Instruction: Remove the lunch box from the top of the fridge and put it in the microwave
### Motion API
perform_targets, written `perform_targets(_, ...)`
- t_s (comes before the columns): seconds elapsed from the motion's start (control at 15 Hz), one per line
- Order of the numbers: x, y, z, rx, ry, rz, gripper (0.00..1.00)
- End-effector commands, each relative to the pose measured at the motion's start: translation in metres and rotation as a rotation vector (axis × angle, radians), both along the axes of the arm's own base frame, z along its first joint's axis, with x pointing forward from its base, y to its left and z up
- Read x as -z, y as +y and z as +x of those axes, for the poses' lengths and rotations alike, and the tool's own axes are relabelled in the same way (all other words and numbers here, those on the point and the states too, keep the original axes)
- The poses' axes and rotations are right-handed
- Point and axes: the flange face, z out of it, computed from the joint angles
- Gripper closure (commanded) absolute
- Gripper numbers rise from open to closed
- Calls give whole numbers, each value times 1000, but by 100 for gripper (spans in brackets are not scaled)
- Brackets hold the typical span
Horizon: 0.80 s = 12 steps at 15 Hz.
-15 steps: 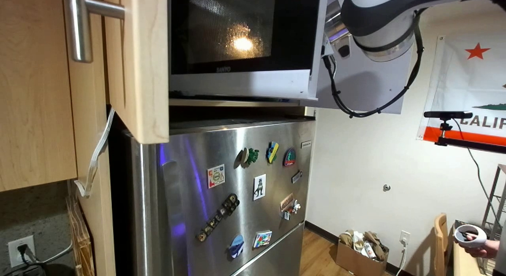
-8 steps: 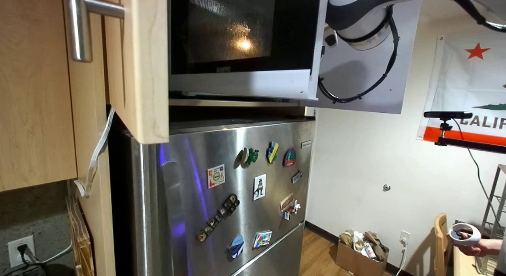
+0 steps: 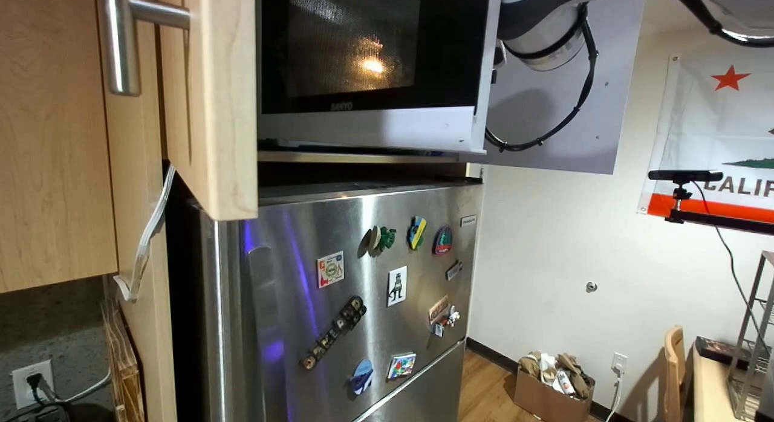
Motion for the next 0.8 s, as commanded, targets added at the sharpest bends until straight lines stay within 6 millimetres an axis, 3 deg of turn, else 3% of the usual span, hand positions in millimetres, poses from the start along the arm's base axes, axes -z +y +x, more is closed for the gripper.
perform_targets(0.0,6,0,-3,-3,9,-9,96)
perform_targets(0.27,23,0,8,12,60,2,96)
perform_targets(0.73,31,4,30,2,91,13,96)
